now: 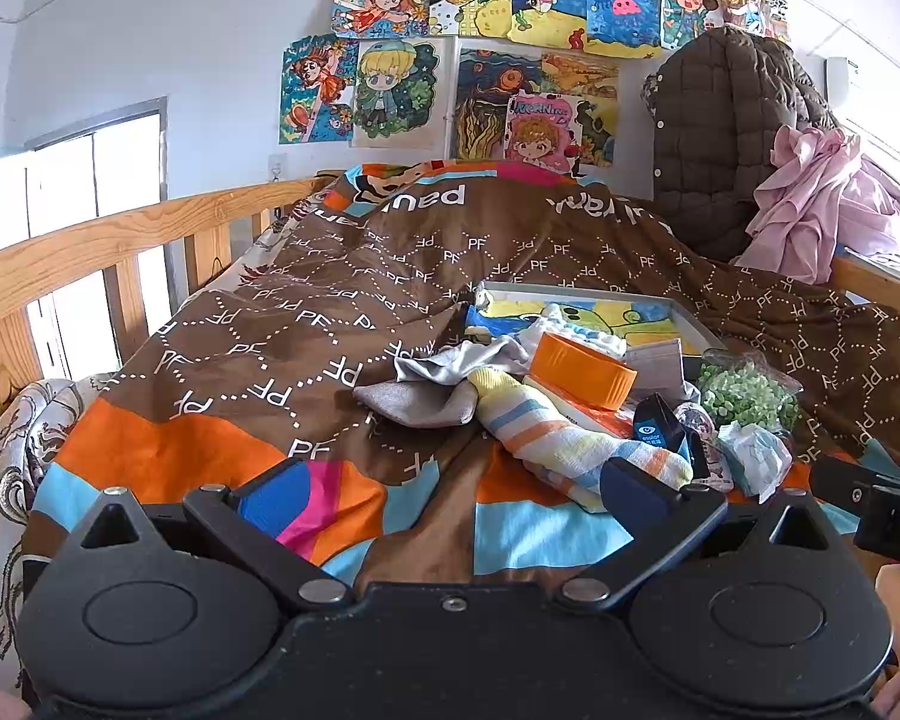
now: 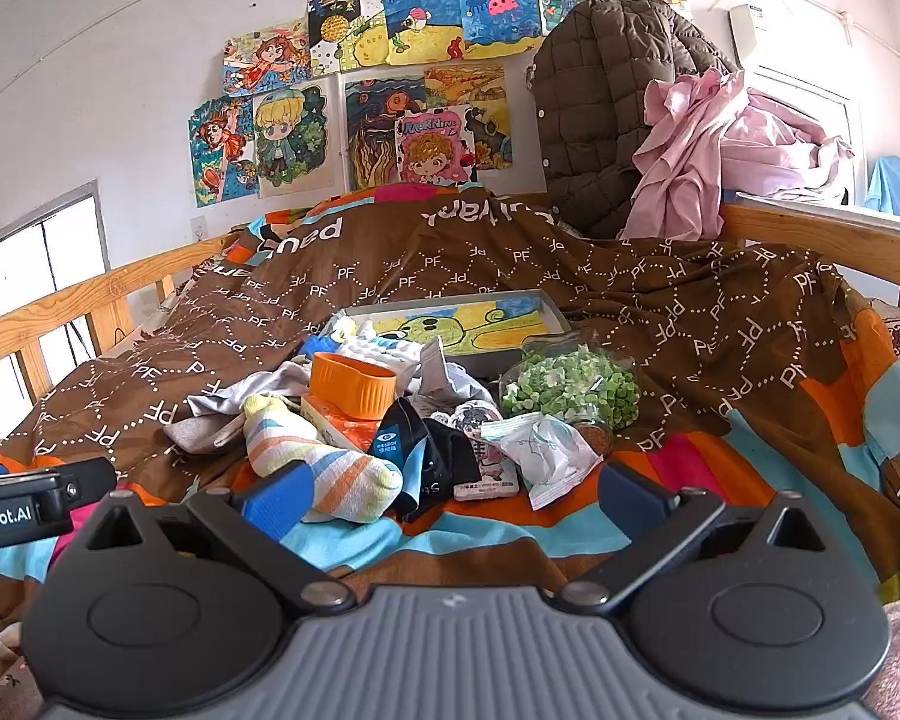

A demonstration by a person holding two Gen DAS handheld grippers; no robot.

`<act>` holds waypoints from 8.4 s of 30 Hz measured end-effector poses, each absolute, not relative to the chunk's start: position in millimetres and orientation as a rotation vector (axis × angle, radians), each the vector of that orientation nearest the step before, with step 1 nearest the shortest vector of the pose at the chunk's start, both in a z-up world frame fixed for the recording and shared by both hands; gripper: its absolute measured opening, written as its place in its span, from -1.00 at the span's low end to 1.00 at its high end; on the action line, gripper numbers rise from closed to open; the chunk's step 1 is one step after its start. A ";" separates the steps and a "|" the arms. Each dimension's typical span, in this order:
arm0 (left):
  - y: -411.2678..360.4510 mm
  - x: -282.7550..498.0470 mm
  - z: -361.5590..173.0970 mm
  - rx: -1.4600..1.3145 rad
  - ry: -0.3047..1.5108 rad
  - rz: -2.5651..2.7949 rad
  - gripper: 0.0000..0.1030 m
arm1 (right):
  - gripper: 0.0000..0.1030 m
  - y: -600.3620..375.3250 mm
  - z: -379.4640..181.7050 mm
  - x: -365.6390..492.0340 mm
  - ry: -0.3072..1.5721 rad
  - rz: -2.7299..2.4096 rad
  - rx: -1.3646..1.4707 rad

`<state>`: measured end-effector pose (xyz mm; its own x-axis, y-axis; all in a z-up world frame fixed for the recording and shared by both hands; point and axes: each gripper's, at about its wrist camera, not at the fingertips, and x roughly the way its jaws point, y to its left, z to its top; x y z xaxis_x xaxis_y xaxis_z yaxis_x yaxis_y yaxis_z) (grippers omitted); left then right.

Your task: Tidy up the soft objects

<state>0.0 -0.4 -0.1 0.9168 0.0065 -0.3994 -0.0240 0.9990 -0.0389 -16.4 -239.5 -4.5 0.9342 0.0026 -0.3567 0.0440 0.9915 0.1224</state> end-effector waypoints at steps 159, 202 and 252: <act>-38.8 178.9 -76.3 -0.341 0.755 -0.312 -0.70 | -0.21 -320.4 -65.1 176.7 0.727 -0.032 0.377; -90.9 319.1 46.2 -0.302 0.454 -0.474 -0.76 | -0.20 -346.8 -20.5 327.2 0.366 0.077 0.293; -106.1 446.8 -20.2 -0.383 0.683 -0.269 0.43 | 0.77 -379.1 -12.6 372.5 0.551 0.031 0.363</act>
<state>446.8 -106.1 -20.2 0.7456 -0.3631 -0.5588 0.1163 0.8965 -0.4274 372.5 -379.1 -12.6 0.8534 0.1248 -0.5061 0.0678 0.9361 0.3452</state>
